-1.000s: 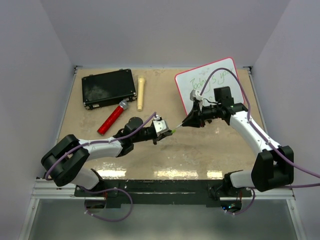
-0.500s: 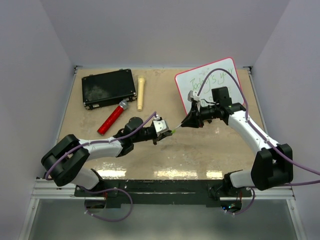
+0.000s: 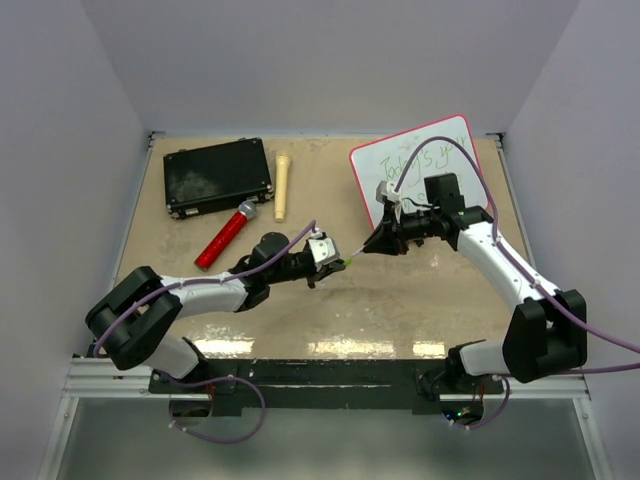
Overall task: Write a sentence on the whiteboard
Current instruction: Close the whiteboard marker at the center of the board, then place the whiteboard marker at the center of the board.
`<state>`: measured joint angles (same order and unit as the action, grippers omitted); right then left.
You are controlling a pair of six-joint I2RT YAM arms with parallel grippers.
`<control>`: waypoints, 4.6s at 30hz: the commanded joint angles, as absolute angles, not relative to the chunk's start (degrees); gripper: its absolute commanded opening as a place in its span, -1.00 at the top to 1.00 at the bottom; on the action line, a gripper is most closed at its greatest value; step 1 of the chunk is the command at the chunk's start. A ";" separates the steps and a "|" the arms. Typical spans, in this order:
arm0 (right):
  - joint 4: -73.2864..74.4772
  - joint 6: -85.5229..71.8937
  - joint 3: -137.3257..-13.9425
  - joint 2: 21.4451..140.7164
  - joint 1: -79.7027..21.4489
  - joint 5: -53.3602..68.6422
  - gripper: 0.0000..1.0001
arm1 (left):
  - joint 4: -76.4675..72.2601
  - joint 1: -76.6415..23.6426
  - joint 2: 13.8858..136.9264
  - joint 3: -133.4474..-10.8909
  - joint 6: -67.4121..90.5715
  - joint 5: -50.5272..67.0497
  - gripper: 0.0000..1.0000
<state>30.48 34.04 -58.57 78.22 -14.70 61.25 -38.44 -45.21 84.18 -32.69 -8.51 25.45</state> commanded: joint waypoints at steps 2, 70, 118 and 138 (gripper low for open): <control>29.79 34.37 -58.80 75.41 -14.85 60.73 1.00 | -39.99 -45.53 84.90 -34.89 -8.09 25.75 1.00; 30.41 34.28 -59.24 85.07 -19.51 60.12 1.00 | -42.71 -44.12 84.64 -41.75 -4.75 29.79 1.00; 26.99 31.12 -57.31 86.13 -19.42 64.42 1.00 | -14.32 -49.74 72.32 -39.72 -5.45 15.30 -0.90; 26.10 29.62 -57.30 86.22 -19.42 65.66 0.77 | -13.72 -52.65 84.38 -48.25 -6.86 6.24 1.00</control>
<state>26.00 30.41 -57.58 86.02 -19.11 64.01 -12.40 -52.66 84.47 -45.93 -5.65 7.97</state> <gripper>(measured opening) 0.160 0.077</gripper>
